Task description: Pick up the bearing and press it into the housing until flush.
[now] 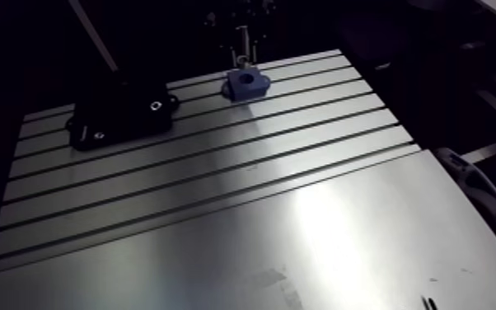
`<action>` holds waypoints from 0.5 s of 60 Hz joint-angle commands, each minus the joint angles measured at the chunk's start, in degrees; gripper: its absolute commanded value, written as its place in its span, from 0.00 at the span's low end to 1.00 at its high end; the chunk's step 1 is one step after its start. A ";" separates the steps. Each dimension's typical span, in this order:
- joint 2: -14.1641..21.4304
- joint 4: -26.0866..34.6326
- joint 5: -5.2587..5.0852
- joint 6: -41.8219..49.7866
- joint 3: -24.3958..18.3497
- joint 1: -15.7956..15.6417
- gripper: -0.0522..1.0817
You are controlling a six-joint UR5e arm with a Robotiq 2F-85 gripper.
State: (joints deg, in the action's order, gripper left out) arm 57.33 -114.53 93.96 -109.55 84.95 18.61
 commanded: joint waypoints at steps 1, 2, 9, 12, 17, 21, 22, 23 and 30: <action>-0.67 -0.48 0.04 0.08 -0.34 0.37 0.69; -0.67 -0.48 0.04 0.08 -0.34 0.37 0.69; -1.45 -0.72 0.04 -0.01 -0.68 0.38 0.69; -1.55 -0.97 -0.03 -0.01 -0.70 0.38 0.69; -1.73 -1.35 -0.12 -0.01 -0.88 0.38 0.69; -2.57 -1.62 -0.13 -0.01 -1.04 0.38 0.69; -2.57 -1.62 -0.13 -0.01 -1.04 0.38 0.69; -2.77 -1.70 -0.13 -0.01 -1.13 0.38 0.69; -2.95 -1.71 -0.13 -0.01 -1.14 0.38 0.69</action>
State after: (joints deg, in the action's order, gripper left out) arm 55.23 -115.89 93.87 -109.54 84.03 18.97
